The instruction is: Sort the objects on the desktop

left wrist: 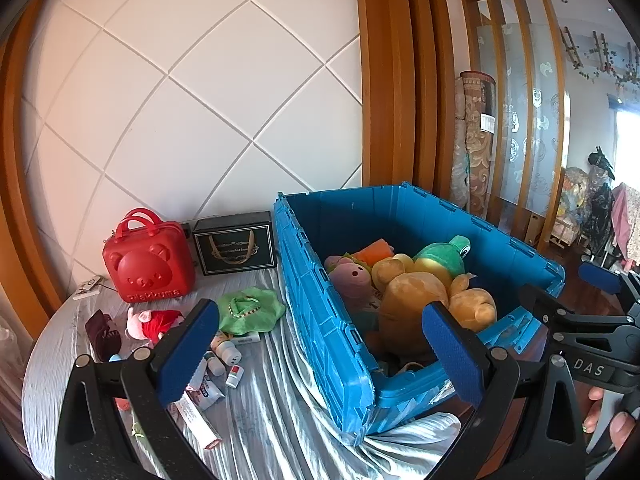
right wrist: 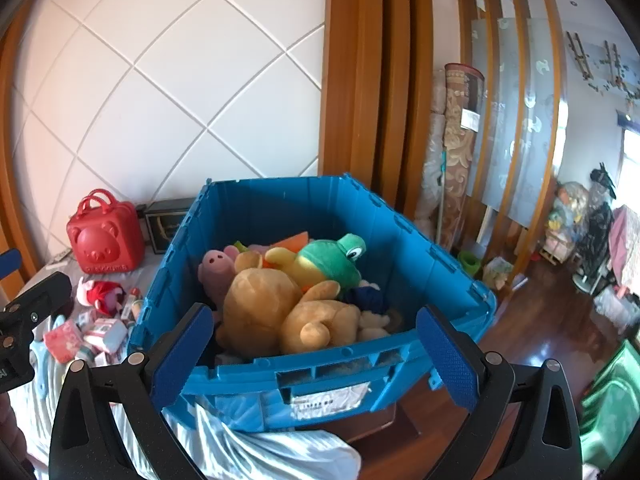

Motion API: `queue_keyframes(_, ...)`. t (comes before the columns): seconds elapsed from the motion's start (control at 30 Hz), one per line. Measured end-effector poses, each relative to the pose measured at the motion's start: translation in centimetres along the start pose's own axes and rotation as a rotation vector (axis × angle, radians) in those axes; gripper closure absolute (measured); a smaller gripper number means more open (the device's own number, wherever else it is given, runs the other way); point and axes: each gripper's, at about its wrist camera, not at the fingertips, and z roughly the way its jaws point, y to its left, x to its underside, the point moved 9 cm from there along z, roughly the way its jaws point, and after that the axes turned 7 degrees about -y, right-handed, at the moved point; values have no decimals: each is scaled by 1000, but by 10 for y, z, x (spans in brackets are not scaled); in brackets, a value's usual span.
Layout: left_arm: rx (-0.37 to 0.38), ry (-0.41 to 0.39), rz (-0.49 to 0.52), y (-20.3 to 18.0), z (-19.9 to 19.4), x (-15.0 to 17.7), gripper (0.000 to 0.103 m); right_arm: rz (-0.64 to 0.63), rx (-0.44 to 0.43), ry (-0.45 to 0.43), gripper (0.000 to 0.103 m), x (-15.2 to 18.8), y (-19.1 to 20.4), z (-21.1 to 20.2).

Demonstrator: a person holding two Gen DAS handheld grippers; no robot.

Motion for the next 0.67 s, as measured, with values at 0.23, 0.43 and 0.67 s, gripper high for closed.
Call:
queue_keyframes(0.23, -7, 6, -1, 0, 1, 1, 0, 2, -3, 1, 0, -1, -2, 2)
queue_keyframes(0.43, -15, 12, 0, -1, 2, 3, 0, 0, -4, 2, 0, -1, -3, 5)
queue_keyframes(0.67, -1, 5, 1, -5, 2, 2, 0, 3, 0, 13, 0, 1, -6, 10)
